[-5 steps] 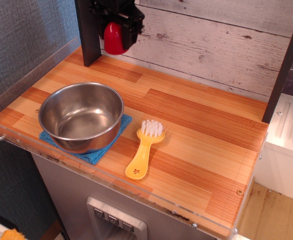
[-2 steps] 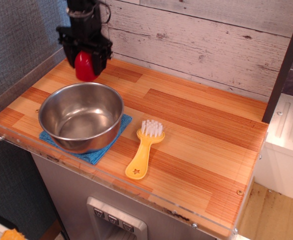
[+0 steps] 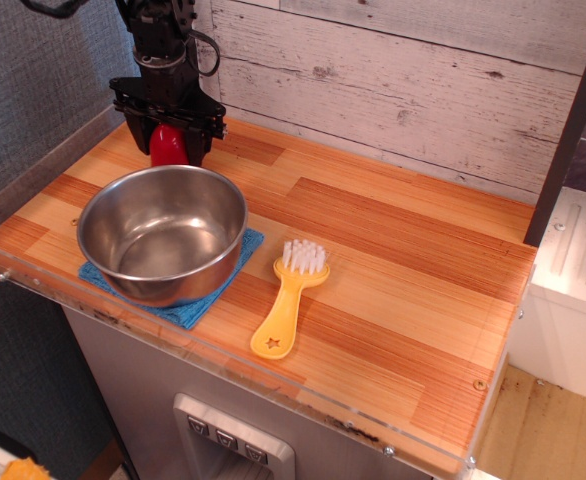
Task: Move red potato directly above silver bowl.
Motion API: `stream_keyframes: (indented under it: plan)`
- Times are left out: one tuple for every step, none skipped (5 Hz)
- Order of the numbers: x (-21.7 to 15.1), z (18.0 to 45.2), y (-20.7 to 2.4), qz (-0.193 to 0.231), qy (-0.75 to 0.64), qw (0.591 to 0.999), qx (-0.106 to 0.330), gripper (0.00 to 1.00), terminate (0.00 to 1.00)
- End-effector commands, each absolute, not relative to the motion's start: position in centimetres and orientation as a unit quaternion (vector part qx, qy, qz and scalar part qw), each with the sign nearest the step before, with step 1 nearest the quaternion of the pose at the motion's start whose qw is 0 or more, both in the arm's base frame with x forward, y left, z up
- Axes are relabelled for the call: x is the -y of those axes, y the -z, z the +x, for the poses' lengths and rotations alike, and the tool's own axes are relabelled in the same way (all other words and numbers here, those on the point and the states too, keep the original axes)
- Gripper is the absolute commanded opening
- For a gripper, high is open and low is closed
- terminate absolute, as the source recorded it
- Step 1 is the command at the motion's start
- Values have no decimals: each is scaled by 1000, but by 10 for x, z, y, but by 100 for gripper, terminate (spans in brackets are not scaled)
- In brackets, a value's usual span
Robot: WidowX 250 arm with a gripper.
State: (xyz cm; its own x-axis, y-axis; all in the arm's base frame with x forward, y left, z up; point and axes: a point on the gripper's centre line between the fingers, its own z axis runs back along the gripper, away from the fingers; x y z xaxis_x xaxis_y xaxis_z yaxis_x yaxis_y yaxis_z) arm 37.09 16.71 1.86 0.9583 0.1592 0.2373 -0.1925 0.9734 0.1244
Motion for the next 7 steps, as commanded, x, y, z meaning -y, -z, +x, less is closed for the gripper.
stream_keyframes:
  plan:
    - [-162, 365, -28, 47, -104, 986, 124, 100, 0]
    - [-165, 368, -47, 37, -115, 983, 135, 100, 0]
    - [-164, 379, -77, 31, -115, 980, 162, 100, 0]
    - [-162, 402, -127, 37, -106, 972, 204, 100, 0]
    - [-141, 411, -169, 51, -63, 975, 207, 100, 0]
    - [-96, 410, -178, 25, -6, 980, 198, 100, 0]
    - [-72, 398, -171, 33, 4, 982, 186, 100, 0]
